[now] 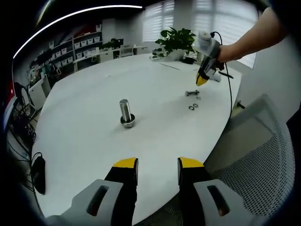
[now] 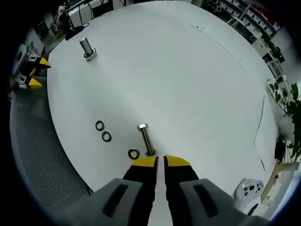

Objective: Place the washer onto the threaded stud by aligning its center hole with the stud, sliding it down to the base, and recovering from edge contact or off-axis alignment until the washer reaches the visible bottom stop.

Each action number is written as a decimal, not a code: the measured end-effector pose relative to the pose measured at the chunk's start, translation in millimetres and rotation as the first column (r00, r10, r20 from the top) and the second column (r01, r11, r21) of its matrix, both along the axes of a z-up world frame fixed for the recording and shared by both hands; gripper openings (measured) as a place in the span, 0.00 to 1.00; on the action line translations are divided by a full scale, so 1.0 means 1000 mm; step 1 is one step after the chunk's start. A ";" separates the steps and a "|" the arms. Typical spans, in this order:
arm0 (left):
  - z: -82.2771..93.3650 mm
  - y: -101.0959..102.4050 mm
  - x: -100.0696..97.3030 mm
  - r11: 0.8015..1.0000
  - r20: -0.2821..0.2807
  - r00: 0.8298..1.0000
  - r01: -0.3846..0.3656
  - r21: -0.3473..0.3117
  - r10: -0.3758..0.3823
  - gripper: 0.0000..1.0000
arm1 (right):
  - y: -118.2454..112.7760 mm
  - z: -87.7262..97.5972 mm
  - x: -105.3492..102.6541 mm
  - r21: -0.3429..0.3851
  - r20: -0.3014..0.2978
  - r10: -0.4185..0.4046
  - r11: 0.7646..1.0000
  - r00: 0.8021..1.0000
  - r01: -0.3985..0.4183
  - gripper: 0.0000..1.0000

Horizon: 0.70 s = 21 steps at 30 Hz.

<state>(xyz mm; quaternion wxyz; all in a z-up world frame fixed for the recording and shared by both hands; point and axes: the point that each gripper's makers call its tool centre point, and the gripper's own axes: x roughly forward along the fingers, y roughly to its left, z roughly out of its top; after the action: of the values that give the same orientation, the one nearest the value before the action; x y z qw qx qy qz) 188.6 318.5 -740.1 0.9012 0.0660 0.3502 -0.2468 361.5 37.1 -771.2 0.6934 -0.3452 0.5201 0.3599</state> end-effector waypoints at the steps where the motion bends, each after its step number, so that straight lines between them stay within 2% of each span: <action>1: 0.000 0.000 0.000 1.000 0.000 1.000 0.001 0.000 -0.001 0.31 | -0.001 -0.001 -0.002 -0.006 -0.002 0.005 1.000 1.000 -0.005 0.11; 15: -0.002 0.002 -0.001 1.000 -0.011 1.000 -0.007 0.007 0.007 0.31 | -0.001 -0.021 -0.011 -0.016 -0.033 0.043 0.999 0.999 -0.044 0.12; 21: -0.004 0.002 -0.001 1.000 -0.018 1.000 -0.005 0.010 0.006 0.31 | -0.001 -0.023 -0.011 -0.011 -0.030 0.050 0.999 0.998 -0.051 0.12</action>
<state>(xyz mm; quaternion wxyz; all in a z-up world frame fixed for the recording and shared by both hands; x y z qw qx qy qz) 187.4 320.6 -743.7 0.8984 0.0672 0.3596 -0.2432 350.7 35.7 -793.8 0.6742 -0.3570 0.5236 0.3793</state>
